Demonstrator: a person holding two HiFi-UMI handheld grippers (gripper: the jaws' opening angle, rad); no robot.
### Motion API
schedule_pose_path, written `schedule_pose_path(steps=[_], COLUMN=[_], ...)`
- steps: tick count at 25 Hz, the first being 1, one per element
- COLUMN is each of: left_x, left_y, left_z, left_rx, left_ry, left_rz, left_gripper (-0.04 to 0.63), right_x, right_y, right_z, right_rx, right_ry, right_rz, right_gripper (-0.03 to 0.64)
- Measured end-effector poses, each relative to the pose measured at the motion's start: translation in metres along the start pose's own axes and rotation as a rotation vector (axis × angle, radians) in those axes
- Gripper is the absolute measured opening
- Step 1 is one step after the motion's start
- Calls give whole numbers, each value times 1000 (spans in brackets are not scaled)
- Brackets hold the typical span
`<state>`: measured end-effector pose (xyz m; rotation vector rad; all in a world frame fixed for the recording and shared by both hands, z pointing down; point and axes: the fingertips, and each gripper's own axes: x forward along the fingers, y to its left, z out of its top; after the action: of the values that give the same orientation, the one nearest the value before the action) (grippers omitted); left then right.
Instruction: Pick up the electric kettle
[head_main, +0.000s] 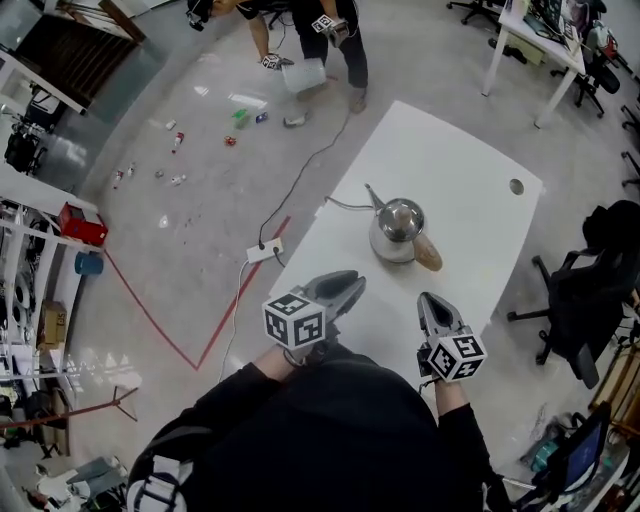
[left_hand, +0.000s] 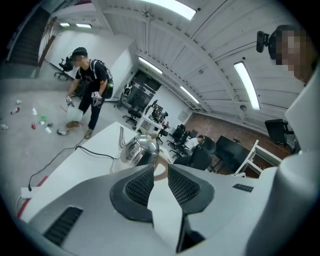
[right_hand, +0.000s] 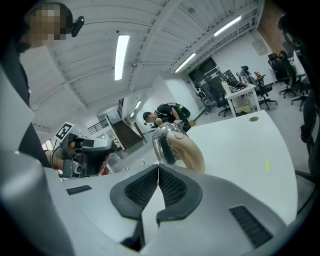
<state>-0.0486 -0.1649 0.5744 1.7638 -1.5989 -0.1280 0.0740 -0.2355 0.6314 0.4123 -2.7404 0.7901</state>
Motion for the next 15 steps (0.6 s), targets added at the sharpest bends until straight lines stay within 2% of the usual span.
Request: schedule_pose_path(steps=[6, 12, 14, 15], left_x=[-4, 29, 40, 46], left_y=[26, 56, 72, 80], left_z=[48, 76, 86, 90], left_rx=[29, 88, 105, 108], left_ry=[-85, -77, -73, -72], left_rz=[56, 76, 103, 113], left_gripper=[100, 100, 105, 119], right_x=[10, -4, -5, -5], right_y=[6, -17, -22, -24], right_z=[18, 37, 41, 42], right_rx=[-60, -109, -131, -142], right_ry=[-16, -56, -48, -41], right_rz=[24, -74, -103, -115], right_gripper=[14, 23, 134, 153])
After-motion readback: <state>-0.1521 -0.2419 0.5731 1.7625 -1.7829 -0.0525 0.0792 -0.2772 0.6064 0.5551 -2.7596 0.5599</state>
